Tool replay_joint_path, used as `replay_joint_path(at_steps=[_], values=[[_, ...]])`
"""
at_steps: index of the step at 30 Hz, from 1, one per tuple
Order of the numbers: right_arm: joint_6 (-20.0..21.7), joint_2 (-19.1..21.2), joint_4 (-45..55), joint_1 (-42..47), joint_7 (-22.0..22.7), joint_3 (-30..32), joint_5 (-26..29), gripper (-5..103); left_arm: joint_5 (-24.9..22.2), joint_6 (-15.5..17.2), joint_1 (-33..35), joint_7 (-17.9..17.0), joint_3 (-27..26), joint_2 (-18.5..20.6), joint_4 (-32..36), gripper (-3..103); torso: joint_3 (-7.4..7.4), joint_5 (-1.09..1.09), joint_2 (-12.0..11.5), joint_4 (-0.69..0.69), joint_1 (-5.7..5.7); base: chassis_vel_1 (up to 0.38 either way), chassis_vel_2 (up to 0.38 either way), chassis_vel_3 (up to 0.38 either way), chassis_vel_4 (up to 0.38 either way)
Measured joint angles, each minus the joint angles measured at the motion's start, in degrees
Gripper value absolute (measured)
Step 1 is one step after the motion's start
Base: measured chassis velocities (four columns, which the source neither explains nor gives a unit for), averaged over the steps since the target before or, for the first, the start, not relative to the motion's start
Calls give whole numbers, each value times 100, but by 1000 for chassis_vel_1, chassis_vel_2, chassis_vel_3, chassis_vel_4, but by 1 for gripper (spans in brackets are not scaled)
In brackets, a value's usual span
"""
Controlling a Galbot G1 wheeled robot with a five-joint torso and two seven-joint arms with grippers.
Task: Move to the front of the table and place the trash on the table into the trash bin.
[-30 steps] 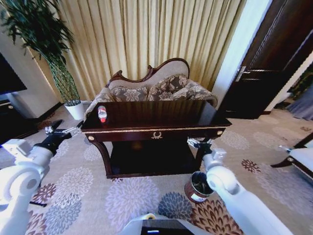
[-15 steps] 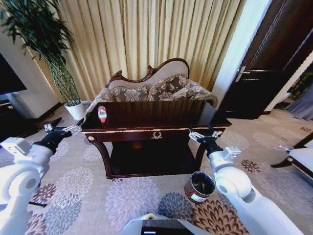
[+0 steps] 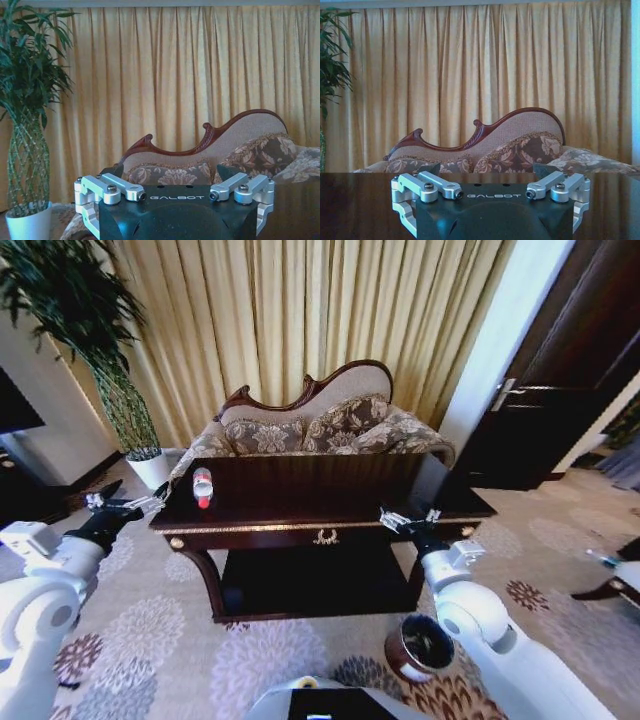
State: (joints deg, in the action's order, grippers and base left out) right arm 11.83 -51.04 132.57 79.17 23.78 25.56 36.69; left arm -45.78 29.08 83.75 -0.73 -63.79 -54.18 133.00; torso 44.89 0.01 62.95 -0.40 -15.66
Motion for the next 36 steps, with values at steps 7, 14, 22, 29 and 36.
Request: replay_joint_path(at_steps=[7,14,22,29,36], values=[[-9,53,10,-2,18,-44,10,100,23,3,24,-7,2,-34,39,100,1,0,-2,-1,-5,-258,296,253,-282],[18,114,-7,-5,46,-75,26,100,47,70,14,-242,151,-97,-27,100,0,-2,-2,1,-1,-54,71,59,-61],[91,3,-52,39,17,-204,-36,100,-304,806,-695,-2227,1251,171,-40,100,-3,0,4,-2,7,26,-32,-20,36],[144,66,-97,58,8,-211,-38,100,-1142,1092,-1311,-3198,2075,303,-372,100,1,-2,-1,0,-2,0,0,0,0],[166,95,-213,16,-24,-276,-44,100,-1312,1263,-1629,-3265,2628,418,-538,100,-1,0,1,-1,2,0,0,0,0]])
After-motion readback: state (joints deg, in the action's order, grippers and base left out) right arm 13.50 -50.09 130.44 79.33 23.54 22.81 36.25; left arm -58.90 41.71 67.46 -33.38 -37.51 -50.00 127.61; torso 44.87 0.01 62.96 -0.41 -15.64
